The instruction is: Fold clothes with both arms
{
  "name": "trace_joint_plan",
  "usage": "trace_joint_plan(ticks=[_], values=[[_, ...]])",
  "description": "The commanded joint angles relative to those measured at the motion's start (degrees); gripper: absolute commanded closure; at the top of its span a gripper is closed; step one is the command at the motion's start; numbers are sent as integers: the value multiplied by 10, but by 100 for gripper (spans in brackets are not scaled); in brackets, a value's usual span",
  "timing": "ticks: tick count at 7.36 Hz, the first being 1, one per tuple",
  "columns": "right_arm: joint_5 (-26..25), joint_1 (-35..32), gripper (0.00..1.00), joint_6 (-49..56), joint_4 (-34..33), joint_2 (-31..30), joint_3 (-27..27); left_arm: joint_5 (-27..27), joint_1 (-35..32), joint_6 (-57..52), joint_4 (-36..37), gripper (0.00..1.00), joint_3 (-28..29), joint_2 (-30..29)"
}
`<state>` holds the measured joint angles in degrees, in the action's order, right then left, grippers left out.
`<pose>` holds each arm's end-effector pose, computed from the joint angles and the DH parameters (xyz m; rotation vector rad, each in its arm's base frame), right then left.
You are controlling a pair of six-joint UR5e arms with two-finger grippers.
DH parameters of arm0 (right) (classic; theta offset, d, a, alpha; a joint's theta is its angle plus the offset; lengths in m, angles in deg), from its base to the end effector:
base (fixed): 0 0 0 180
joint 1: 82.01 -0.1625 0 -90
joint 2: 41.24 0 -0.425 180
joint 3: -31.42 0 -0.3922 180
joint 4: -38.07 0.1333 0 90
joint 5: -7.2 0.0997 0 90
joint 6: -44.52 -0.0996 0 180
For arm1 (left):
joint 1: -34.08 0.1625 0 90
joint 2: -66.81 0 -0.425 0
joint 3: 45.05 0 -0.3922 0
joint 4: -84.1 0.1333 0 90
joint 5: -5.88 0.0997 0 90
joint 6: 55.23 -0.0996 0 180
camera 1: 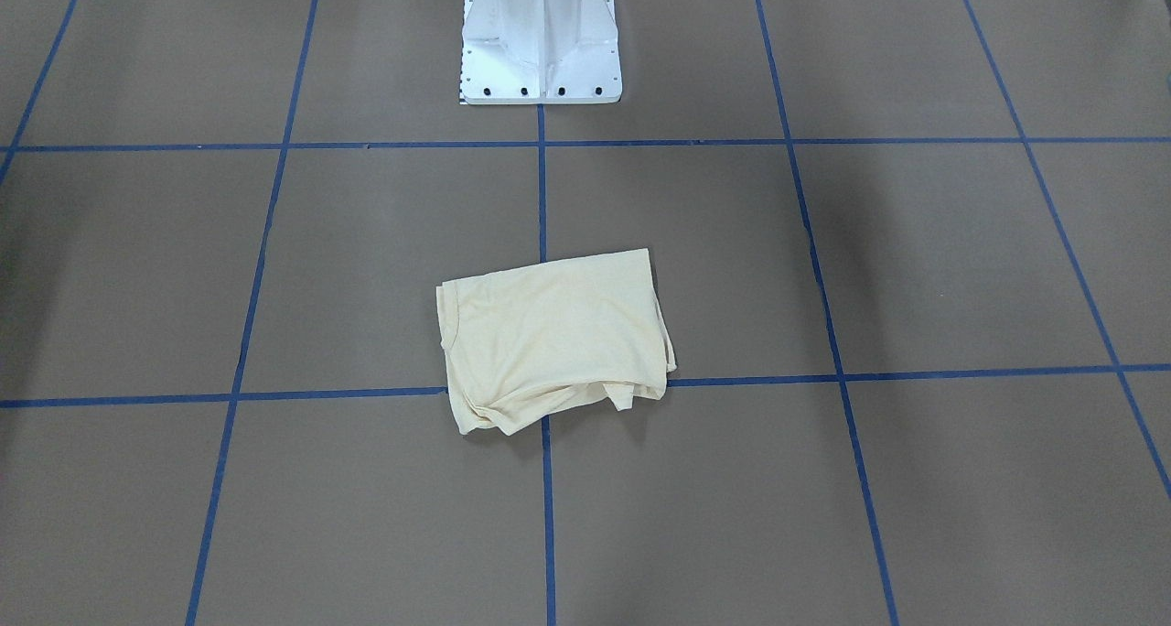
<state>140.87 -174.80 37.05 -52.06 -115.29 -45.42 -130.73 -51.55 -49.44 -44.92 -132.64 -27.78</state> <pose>0.0942 -0.6076 0.6194 0.0130 -0.7640 0.1526 -0.0191 -0.5491 0.5570 0.6064 0.8339 0.2696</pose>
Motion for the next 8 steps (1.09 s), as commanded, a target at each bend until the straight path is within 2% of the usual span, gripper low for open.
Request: trace_joint_plan(ticks=[1, 2, 3, 4, 5, 6, 8], values=[[-1, -20, 0, 41, -29, -25, -23, 35, -33, -71, 89, 41, -9, 6], [-1, -20, 0, 35, -49, -25, -49, 56, -33, -71, 110, 32, -9, 7], [1, -17, 0, 33, -90, -33, -85, 56, -34, -67, 158, 0, -21, 7], [-1, -6, 0, 32, -131, -40, -125, 59, -35, -65, 191, 0, -24, 11], [-2, 10, 0, 33, -138, -61, -138, 57, -38, -62, 203, 0, -47, 29], [-2, 33, 0, 32, -138, -54, -135, 57, -38, -62, 232, 0, -74, 40], [-7, 63, 0, 40, -135, -39, -139, 49, -39, -68, 233, 0, -90, 90]])
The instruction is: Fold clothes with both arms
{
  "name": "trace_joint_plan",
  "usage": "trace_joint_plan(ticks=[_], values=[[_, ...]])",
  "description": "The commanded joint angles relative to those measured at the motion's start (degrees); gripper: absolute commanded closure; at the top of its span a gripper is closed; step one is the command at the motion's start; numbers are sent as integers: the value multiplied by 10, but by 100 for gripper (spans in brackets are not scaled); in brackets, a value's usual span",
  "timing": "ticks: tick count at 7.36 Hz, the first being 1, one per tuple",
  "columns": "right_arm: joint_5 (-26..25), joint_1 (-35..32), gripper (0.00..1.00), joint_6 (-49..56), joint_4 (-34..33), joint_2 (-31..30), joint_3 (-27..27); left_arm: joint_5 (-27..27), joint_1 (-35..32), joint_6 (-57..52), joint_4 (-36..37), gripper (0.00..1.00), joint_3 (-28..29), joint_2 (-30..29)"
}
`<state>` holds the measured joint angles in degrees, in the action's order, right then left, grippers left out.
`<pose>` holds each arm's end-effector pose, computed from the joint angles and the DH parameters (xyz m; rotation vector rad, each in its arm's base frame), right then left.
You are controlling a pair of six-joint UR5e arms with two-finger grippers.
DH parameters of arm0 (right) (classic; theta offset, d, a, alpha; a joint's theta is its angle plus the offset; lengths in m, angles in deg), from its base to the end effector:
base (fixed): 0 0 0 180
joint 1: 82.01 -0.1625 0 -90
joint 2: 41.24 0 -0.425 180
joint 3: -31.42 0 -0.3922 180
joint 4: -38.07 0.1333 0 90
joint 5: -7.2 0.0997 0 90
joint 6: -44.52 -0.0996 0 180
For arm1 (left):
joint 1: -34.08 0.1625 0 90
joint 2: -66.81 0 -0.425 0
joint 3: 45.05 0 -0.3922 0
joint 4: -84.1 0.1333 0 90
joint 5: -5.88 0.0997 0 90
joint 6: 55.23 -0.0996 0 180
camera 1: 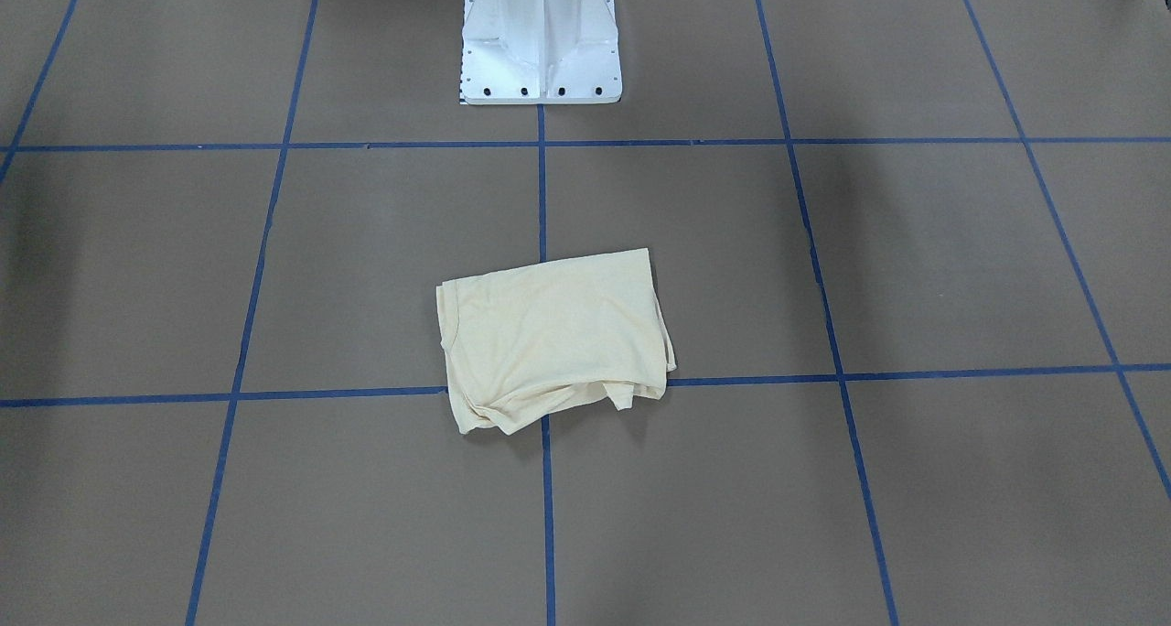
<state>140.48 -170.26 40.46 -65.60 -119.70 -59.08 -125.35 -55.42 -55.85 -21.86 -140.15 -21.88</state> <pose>0.0477 -0.5679 0.5724 -0.0653 -0.7531 0.0491 -0.0633 -0.5013 0.5983 0.3305 0.7121 0.1425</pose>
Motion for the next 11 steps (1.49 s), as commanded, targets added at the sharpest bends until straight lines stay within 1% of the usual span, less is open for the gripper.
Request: trace_joint_plan(ticks=[1, 3, 4, 5, 6, 7, 8, 10, 11], values=[[0, 19, 0, 8, 1, -2, -12, -18, 0, 3, 8, 0, -66, 57], [-4, 21, 0, 1, 21, 1, -12, -21, 0, 9, 4, 0, -83, 62], [-5, 21, 0, 1, 21, 3, -10, -20, 2, 9, 1, 0, -67, 51], [0, 21, 0, 1, 22, 5, -18, -23, 1, 10, 3, 0, -73, 41], [-1, 21, 0, 0, 22, 1, -37, -43, 0, 10, 8, 0, -86, 47], [-3, 21, 0, 0, 22, -5, -44, -57, 1, 10, 7, 0, -85, 50], [0, 22, 0, 0, 22, -8, -47, -54, 0, 11, 3, 0, -91, 51], [-25, 45, 0, 2, 23, -2, -52, -57, 1, 11, 1, 0, -82, 48], [-25, 46, 0, 0, 28, 0, -57, -56, 1, 10, 0, 0, -76, 48]])
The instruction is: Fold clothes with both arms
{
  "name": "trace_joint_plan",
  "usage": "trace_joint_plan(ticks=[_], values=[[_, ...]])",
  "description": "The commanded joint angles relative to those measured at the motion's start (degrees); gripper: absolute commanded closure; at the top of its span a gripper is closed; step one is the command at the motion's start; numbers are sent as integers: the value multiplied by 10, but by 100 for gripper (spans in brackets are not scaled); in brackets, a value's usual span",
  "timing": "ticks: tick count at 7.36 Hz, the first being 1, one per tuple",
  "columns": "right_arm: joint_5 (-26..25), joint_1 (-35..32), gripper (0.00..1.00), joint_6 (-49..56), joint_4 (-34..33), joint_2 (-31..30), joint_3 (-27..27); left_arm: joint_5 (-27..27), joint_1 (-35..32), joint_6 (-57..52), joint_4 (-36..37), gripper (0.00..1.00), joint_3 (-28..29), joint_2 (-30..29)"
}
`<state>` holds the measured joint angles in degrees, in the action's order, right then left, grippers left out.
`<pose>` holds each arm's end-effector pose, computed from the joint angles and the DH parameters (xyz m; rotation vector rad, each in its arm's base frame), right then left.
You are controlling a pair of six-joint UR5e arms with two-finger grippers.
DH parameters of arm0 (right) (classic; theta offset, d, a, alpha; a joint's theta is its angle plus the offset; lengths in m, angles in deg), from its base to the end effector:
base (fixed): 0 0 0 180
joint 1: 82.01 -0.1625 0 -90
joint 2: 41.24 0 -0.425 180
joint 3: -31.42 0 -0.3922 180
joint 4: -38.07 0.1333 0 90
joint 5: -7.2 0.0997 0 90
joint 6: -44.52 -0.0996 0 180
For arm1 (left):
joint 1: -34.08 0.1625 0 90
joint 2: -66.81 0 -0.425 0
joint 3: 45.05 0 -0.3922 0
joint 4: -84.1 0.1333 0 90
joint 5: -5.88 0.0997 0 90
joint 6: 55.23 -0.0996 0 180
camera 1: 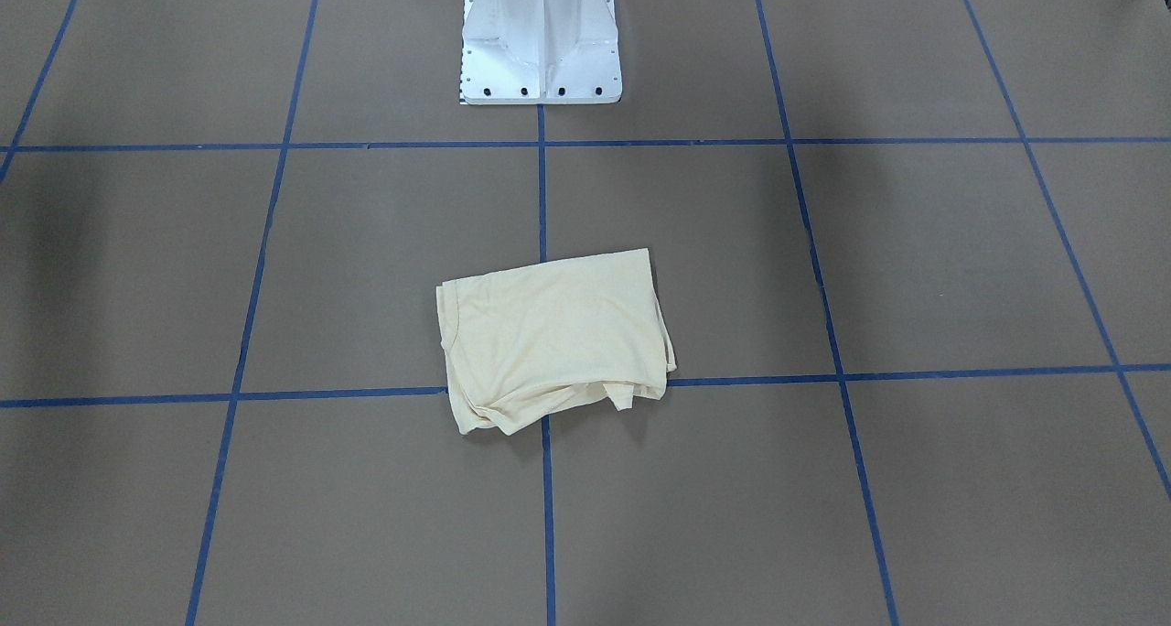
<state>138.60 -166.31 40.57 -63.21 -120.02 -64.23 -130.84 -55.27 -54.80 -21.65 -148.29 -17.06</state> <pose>0.0110 -0.5684 0.5302 0.0322 -0.7274 -0.0644 -0.0555 -0.4629 0.5607 0.3689 0.8079 0.1662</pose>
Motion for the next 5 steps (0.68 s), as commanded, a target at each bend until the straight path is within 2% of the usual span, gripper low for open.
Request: trace_joint_plan(ticks=[1, 2, 5], values=[[-6, 7, 0, 6, 23, -1, -8, 0, 1, -1, -4, 0, 2, -3], [-7, 7, 0, 0, 65, -6, -6, 0, 1, -3, -7, 0, 2, -4], [-4, 7, 0, -3, 77, -28, -7, -3, 2, -2, -17, 0, 1, -6]])
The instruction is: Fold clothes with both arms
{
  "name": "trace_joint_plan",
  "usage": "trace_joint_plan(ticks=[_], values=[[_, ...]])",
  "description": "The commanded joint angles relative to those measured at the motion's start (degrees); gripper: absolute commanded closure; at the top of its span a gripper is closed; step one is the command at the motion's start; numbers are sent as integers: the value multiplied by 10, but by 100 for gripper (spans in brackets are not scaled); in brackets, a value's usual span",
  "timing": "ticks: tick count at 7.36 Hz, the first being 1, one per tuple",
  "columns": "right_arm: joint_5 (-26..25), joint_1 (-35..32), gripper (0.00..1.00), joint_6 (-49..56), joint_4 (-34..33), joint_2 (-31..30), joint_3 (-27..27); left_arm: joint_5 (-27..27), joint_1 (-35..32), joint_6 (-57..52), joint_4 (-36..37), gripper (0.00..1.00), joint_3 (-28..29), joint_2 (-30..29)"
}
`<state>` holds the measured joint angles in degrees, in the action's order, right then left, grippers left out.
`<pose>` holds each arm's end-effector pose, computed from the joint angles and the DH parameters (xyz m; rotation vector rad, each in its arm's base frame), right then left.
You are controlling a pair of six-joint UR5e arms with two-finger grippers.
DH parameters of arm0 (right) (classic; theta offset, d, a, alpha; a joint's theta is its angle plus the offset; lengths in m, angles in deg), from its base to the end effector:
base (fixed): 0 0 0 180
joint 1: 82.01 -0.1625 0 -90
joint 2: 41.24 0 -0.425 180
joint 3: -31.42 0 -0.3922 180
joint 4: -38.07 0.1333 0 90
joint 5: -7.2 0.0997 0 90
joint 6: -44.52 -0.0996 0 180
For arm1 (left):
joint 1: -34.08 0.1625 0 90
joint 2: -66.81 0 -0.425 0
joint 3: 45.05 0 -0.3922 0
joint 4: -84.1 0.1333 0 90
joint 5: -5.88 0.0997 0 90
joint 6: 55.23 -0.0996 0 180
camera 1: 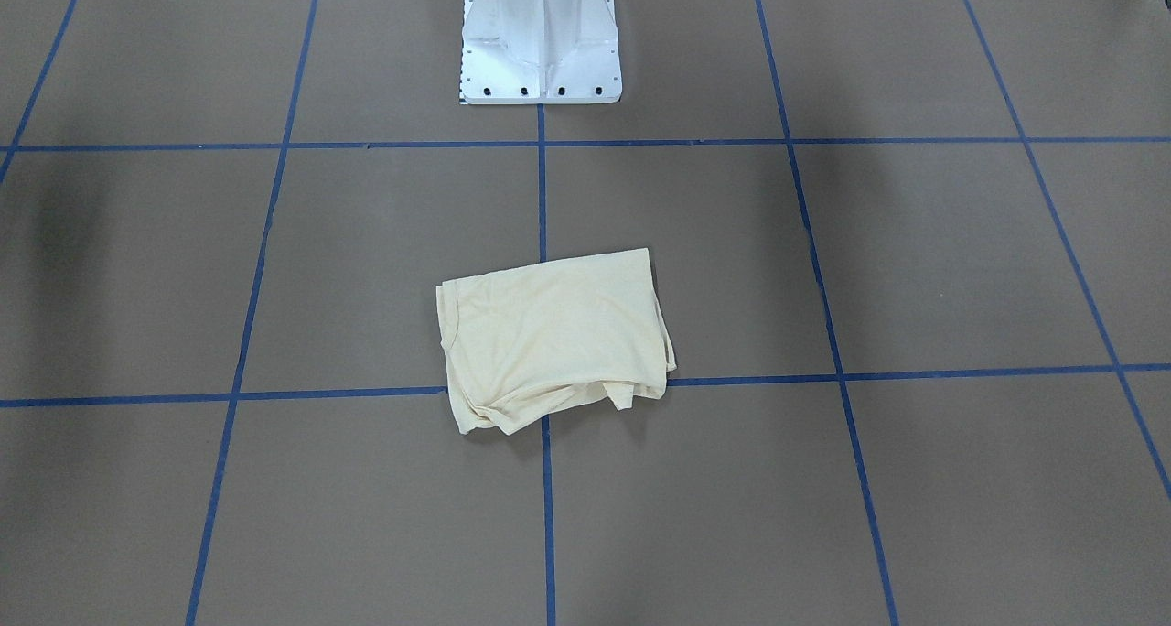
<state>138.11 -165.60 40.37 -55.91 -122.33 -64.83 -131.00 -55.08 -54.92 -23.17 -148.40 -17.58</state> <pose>0.0055 -0.5609 0.5343 0.1205 -0.7261 -0.1073 -0.0538 -0.4671 0.5522 0.4037 0.8091 0.1871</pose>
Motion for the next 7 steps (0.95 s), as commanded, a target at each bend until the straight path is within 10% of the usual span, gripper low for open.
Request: trace_joint_plan(ticks=[1, 7], values=[[1, 1, 0, -1, 3, -5, 1, -1, 0, -1, -2, 0, -3, -2], [29, 1, 0, 1, 4, -14, -18, 0, 0, 0, -1, 0, -7, -1]])
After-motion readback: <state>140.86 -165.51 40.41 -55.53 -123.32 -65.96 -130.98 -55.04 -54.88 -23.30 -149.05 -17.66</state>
